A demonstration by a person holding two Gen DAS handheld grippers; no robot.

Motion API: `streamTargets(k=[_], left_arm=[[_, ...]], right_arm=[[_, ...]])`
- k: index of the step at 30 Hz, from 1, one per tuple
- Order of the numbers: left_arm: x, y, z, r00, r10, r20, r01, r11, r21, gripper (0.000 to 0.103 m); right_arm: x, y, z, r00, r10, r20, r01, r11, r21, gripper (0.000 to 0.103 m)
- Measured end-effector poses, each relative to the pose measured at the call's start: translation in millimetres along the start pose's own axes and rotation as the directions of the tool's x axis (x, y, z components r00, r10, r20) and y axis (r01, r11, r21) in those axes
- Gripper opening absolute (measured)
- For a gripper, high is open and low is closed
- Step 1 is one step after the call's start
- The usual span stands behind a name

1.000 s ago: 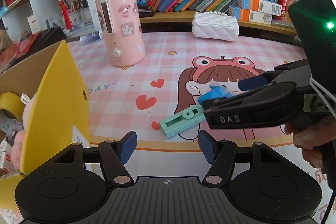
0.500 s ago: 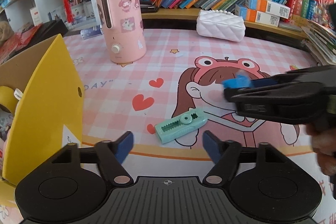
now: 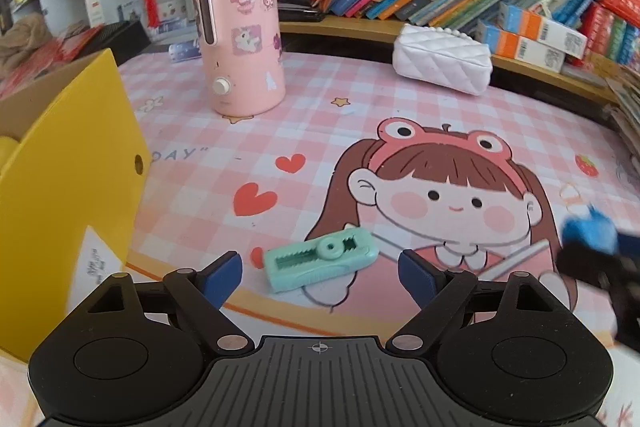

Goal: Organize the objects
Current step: 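Close left gripper on the mint-green stapler while right holds the blue bag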

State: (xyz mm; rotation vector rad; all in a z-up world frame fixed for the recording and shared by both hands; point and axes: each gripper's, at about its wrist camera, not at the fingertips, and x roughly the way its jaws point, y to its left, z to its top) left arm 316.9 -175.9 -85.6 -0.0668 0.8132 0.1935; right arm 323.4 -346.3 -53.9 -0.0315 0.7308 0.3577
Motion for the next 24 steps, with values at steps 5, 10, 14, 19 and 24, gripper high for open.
streamTargets(k=[5, 10, 14, 19, 24], left_arm=[[17, -5, 3, 0.998, 0.058, -0.041, -0.060, 0.996, -0.069, 0.086], [20, -7, 1, 0.996, 0.088, -0.022, -0.090, 0.992, -0.088, 0.070], [17, -1, 2, 0.997, 0.068, -0.034, -0.070, 0.994, -0.078, 0.069], [-12, 11, 3, 1.000, -0.004, 0.017, 0.005, 0.999, -0.045, 0.069], [-54, 22, -1, 0.991, -0.115, 0.074, 0.113, 0.993, 0.020, 0.069]], right_arm=[[-10, -3, -6, 1.000, -0.007, -0.007, 0.007, 1.000, 0.011, 0.038], [-16, -7, -11, 0.999, -0.028, -0.016, 0.028, 1.000, 0.010, 0.038], [-17, -7, -16, 0.999, -0.041, -0.031, 0.041, 0.999, 0.014, 0.038], [-18, 4, -21, 0.998, -0.043, -0.042, 0.043, 0.999, 0.002, 0.037], [-24, 19, -24, 0.997, -0.053, -0.059, 0.053, 0.999, -0.004, 0.037]])
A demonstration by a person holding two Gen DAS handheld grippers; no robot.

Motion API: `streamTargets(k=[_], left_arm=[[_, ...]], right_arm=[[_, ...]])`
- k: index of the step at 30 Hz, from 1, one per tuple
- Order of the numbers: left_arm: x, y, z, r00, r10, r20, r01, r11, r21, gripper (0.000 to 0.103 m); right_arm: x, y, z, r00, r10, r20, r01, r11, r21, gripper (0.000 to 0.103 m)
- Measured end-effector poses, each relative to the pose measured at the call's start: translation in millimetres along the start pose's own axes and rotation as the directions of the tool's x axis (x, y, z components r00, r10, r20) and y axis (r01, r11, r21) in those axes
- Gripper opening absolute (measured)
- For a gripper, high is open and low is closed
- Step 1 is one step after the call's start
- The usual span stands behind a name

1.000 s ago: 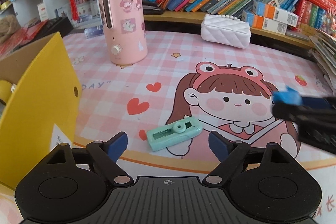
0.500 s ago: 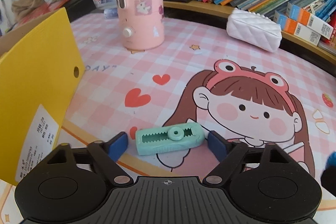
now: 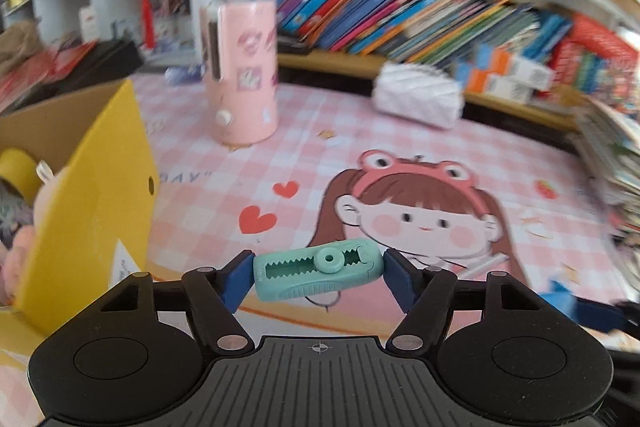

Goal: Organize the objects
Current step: 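Close left gripper on the mint-green stapler while right holds the blue bag, then carry the stapler and blue bag with both grippers over the yellow box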

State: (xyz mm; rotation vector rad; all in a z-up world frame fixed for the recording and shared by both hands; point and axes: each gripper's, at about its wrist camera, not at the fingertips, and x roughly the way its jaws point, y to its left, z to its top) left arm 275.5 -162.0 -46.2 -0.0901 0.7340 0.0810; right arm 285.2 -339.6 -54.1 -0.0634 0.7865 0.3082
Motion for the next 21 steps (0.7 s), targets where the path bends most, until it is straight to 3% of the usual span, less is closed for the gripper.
streamTargets(k=[4, 9, 21], left_arm=[[-31, 11, -10, 0.996, -0.086, 0.009, 0.085, 0.996, 0.038, 0.069], [-60, 31, -26, 0.992, -0.129, 0.009, 0.129, 0.991, 0.040, 0.069], [-123, 106, -62, 0.991, -0.120, 0.059, 0.120, 0.993, 0.002, 0.069]], right_arm=[[-12, 13, -5, 1.000, -0.010, -0.004, 0.010, 1.000, 0.009, 0.038], [-30, 36, -15, 1.000, -0.018, -0.006, 0.018, 1.000, 0.015, 0.037], [-72, 119, -42, 1.000, -0.017, 0.009, 0.017, 0.999, -0.029, 0.037]])
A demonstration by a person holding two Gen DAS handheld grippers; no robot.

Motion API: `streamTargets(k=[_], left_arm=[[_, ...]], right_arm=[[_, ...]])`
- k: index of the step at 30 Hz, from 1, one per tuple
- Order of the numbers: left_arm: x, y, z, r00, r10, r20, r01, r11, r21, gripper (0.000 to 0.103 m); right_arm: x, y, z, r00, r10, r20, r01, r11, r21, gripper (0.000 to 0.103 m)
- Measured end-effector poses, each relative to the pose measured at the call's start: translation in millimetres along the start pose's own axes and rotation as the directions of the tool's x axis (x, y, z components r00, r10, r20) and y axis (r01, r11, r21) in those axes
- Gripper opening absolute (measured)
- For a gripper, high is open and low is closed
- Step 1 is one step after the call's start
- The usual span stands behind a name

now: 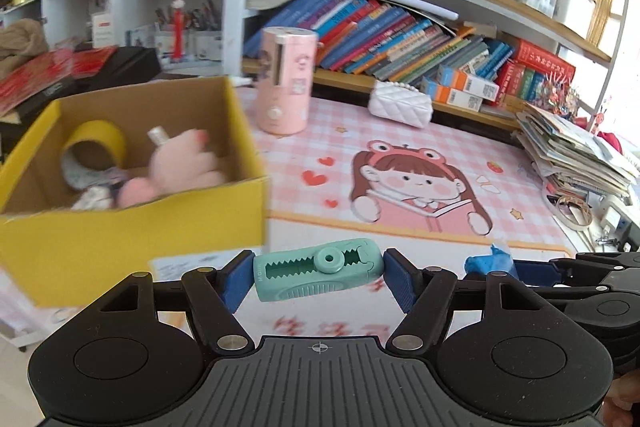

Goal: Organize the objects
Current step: 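Carry the stapler and blue bag with both grippers over the yellow box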

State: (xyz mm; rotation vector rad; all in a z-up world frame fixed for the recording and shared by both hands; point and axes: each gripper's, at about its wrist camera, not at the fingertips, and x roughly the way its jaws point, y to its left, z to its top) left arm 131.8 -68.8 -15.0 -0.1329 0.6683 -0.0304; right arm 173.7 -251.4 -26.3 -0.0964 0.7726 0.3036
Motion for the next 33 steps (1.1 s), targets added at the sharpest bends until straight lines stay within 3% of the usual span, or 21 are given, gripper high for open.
streamTargets(k=[16, 33], left_arm=[[-79, 96, -45, 0.996, 0.083, -0.012, -0.084, 0.993, -0.086, 0.069], [-128, 133, -65, 0.992, 0.117, 0.041, -0.114, 0.991, -0.065, 0.069]], right_arm=[[-40, 127, -37, 0.995, 0.095, -0.041, -0.099, 0.987, -0.127, 0.037], [-62, 185, -57, 0.990, 0.142, -0.020, -0.143, 0.979, -0.144, 0.037]])
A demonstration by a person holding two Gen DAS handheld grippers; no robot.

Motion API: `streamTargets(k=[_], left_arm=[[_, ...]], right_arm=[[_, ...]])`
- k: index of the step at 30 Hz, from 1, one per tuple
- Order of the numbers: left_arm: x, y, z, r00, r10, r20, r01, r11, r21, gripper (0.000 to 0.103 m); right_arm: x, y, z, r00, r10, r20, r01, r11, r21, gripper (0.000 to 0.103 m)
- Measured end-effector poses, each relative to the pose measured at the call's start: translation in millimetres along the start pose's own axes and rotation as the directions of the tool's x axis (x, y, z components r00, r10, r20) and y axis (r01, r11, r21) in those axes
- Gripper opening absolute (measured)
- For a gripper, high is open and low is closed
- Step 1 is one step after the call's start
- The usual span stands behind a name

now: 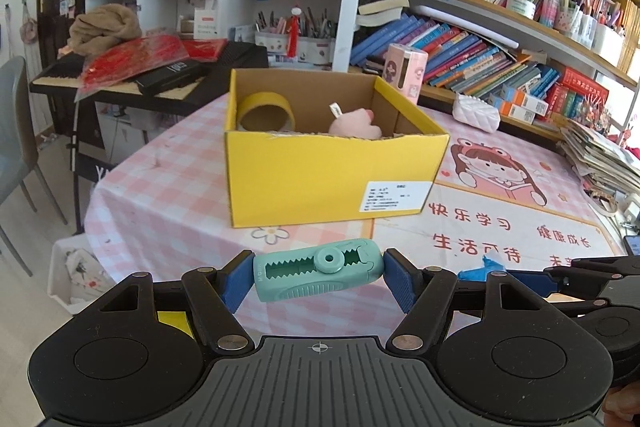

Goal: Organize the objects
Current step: 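Carry the stapler and blue bag with both grippers over the yellow box, then lower the stapler into the box and open left gripper while right lowers the bag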

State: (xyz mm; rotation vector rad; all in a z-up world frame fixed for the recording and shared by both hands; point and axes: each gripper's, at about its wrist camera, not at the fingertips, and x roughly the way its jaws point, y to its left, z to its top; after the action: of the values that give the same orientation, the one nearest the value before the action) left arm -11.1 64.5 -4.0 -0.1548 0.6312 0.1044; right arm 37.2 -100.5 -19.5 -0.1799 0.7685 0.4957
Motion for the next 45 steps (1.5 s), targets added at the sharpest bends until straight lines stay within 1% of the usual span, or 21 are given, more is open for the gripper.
streamTargets(k=[7, 12, 22, 28, 32, 36, 40, 45], left_arm=[[-8, 11, 5, 0.999, -0.002, 0.038, 0.002, 1.000, 0.003, 0.069], [-9, 18, 9, 0.999, -0.008, 0.048, 0.008, 1.000, -0.004, 0.069], [-4, 21, 28, 0.996, -0.026, 0.087, 0.026, 1.000, -0.006, 0.069], [8, 19, 50, 0.992, -0.012, 0.126, 0.013, 1.000, -0.011, 0.069], [20, 16, 68, 0.988, 0.006, 0.153, -0.005, 1.000, -0.007, 0.069], [38, 12, 84, 0.986, 0.025, 0.164, -0.024, 1.000, -0.012, 0.069], [60, 10, 98, 0.985, 0.050, 0.166, -0.047, 0.999, -0.024, 0.069], [96, 11, 119, 0.988, 0.086, 0.130, -0.080, 0.995, -0.056, 0.069]], right_arm=[[-3, 13, 4, 1.000, -0.009, 0.020, 0.009, 1.000, -0.003, 0.037], [-2, 18, 8, 1.000, -0.014, 0.016, 0.015, 1.000, -0.010, 0.037], [3, 14, 24, 0.999, -0.033, 0.022, 0.033, 0.999, -0.004, 0.037], [8, 1, 52, 0.997, -0.038, 0.071, 0.038, 0.999, 0.002, 0.037], [17, -8, 78, 0.994, -0.029, 0.106, 0.029, 1.000, -0.001, 0.037], [28, -17, 102, 0.991, -0.014, 0.136, 0.017, 1.000, -0.022, 0.037], [43, -25, 123, 0.988, 0.006, 0.153, 0.002, 0.999, -0.054, 0.037], [73, -31, 146, 0.988, 0.028, 0.152, -0.009, 0.992, -0.122, 0.037]])
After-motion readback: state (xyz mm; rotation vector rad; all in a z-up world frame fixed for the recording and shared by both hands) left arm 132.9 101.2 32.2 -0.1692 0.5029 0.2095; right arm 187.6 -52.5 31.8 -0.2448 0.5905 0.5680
